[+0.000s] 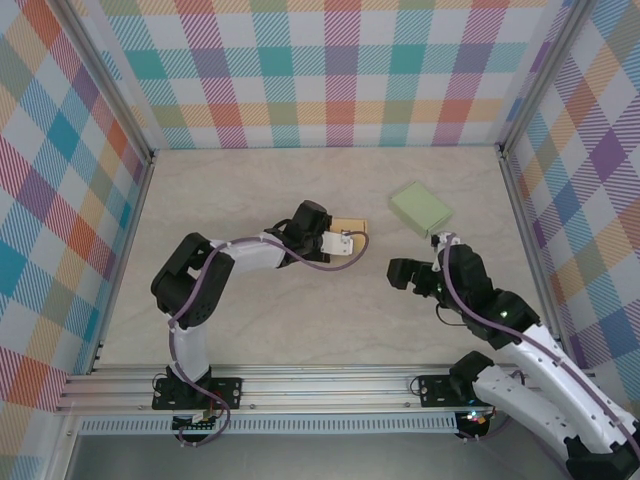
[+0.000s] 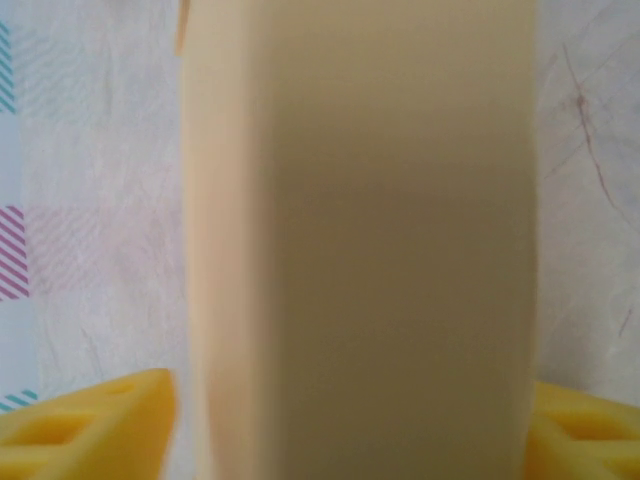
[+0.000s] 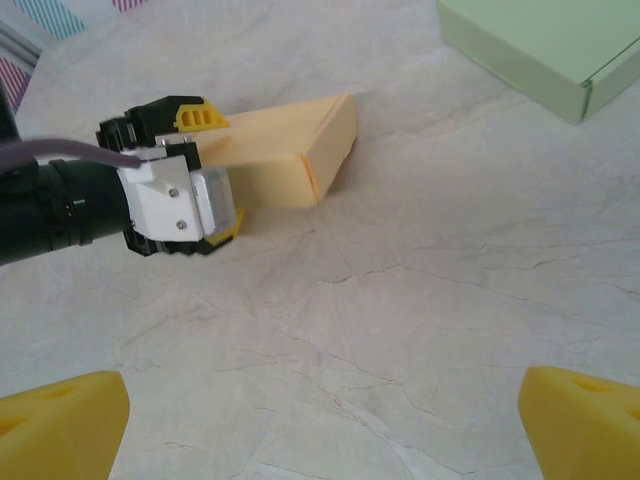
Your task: Fold the paper box
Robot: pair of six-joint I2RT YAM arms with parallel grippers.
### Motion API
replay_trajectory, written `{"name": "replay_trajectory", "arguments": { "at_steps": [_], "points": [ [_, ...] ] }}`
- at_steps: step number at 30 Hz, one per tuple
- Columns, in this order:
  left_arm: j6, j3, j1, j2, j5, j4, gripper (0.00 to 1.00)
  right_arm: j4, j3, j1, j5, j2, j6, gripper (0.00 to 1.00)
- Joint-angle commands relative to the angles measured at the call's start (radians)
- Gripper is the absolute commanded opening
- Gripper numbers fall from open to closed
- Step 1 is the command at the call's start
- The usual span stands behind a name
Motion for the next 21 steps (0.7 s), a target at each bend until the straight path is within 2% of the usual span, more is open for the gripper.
{"name": "replay_trajectory", "arguments": {
  "at_steps": [1, 2, 3, 9, 12, 15, 21],
  "points": [
    [0.014, 0.005, 0.012, -0.010, 0.016, 0.021, 0.92, -0.031, -0.022, 0.005, 0.040, -0.027, 0.012, 1.00],
    [0.009, -0.004, 0.012, -0.023, 0.026, 0.019, 0.99, -0.029, -0.023, 0.005, 0.039, -0.029, 0.012, 1.00],
    [0.006, -0.009, 0.011, -0.037, 0.037, 0.012, 1.00, -0.026, -0.022, 0.005, 0.037, -0.027, 0.010, 1.00],
    [-0.013, -0.065, -0.018, -0.178, 0.101, -0.104, 1.00, -0.017, -0.001, 0.004, 0.000, 0.018, -0.029, 1.00],
    [-0.066, -0.065, -0.036, -0.270, 0.135, -0.238, 1.00, -0.025, 0.029, 0.003, 0.000, 0.049, -0.041, 1.00],
    [-0.159, -0.101, -0.040, -0.378, 0.158, -0.266, 1.00, -0.004, 0.036, 0.003, 0.015, 0.063, -0.048, 1.00],
    [-0.380, -0.245, -0.037, -0.598, 0.037, -0.144, 1.00, 0.085, -0.021, 0.003, 0.141, 0.064, -0.061, 1.00]
  ]
}}
